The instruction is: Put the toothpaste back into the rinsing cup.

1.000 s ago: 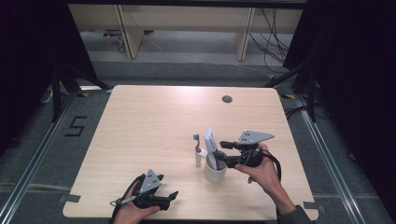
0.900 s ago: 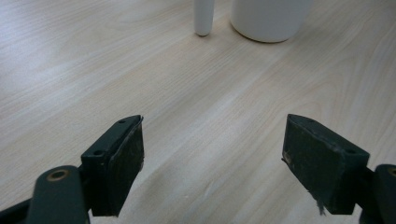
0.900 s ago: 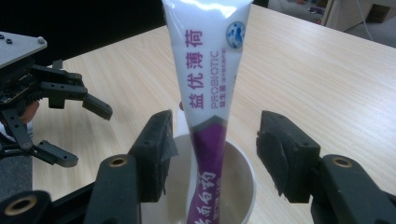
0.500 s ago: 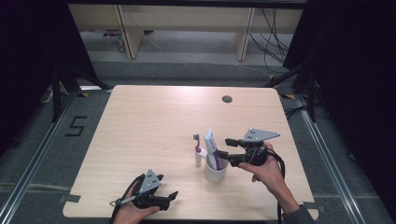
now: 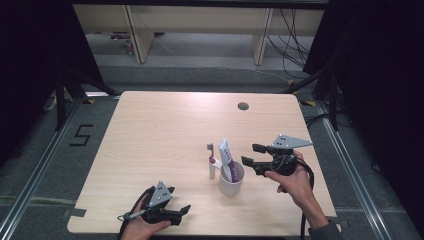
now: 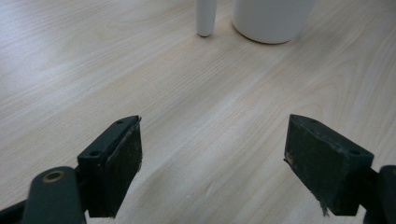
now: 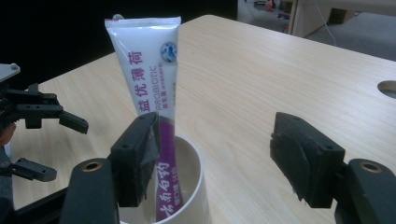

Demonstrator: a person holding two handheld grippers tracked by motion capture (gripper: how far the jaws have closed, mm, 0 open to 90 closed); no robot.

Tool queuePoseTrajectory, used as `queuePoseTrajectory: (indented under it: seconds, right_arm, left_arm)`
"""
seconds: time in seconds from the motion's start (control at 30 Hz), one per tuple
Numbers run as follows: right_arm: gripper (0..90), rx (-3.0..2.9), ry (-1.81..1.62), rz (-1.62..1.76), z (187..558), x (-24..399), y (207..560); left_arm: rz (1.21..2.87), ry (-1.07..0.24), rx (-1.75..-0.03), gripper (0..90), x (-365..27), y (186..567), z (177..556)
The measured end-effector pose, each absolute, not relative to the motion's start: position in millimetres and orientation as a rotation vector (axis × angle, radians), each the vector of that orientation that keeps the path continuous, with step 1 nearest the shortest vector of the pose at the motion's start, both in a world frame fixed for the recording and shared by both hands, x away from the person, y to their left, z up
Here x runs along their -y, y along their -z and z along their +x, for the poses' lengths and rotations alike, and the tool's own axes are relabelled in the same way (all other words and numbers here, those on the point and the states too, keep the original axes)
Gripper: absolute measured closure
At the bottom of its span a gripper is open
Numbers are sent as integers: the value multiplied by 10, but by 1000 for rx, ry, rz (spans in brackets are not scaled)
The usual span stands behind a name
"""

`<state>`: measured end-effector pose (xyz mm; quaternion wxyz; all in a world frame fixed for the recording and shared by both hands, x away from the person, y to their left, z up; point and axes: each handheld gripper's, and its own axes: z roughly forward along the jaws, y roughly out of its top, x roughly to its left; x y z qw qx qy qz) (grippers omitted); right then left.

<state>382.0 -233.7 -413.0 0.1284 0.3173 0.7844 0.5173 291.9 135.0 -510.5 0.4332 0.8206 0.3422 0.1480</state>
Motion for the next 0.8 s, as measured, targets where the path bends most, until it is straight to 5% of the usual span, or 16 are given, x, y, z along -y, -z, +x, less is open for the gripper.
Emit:
queuePoseTrajectory:
  seconds: [0.8]
  right_arm:
    - [301,-2260,-1466,1050,3704,2754,4266]
  left_arm:
    - [2012,-372,-895,185,-1367,5108,2917]
